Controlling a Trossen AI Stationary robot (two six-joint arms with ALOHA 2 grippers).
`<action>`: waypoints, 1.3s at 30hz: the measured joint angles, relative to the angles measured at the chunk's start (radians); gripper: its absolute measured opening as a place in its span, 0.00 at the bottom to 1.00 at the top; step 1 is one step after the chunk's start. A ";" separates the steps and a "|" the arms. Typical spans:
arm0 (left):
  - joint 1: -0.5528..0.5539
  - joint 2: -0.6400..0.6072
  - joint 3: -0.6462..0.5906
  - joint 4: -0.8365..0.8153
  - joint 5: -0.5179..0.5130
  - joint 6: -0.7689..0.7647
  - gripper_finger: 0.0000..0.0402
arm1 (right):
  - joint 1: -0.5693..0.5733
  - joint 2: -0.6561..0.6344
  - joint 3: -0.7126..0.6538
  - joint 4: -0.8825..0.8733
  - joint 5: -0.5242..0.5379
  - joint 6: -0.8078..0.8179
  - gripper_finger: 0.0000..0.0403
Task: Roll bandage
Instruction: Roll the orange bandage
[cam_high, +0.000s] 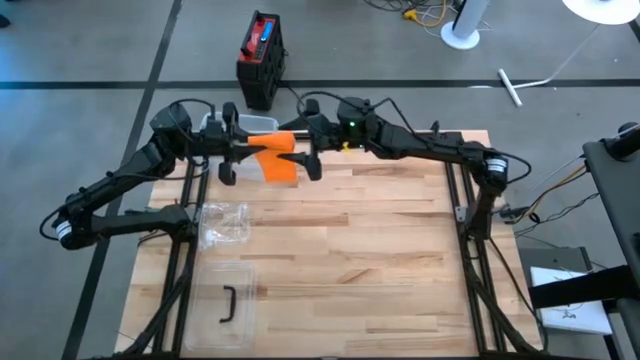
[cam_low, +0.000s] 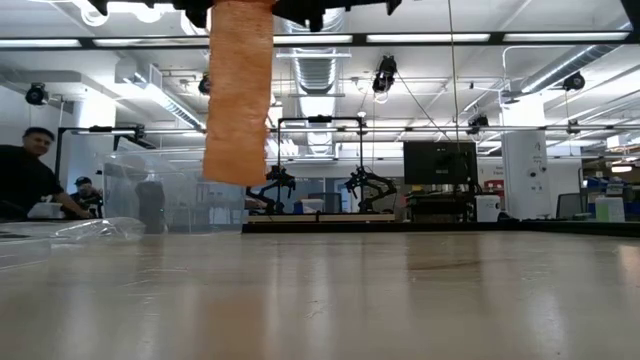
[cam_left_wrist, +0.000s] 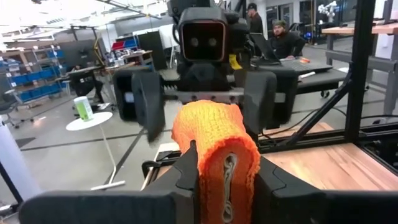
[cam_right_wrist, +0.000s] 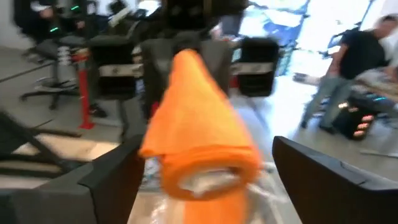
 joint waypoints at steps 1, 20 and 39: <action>-0.001 0.000 0.000 0.000 0.001 0.001 0.15 | 0.000 0.013 0.018 -0.019 -0.017 -0.003 0.83; -0.001 -0.089 -0.005 -0.054 -0.004 0.076 0.15 | -0.002 0.073 0.155 -0.148 -0.121 -0.022 0.23; -0.001 -0.085 -0.005 -0.049 -0.013 0.071 0.16 | 0.009 0.074 0.205 -0.144 -0.196 -0.038 0.83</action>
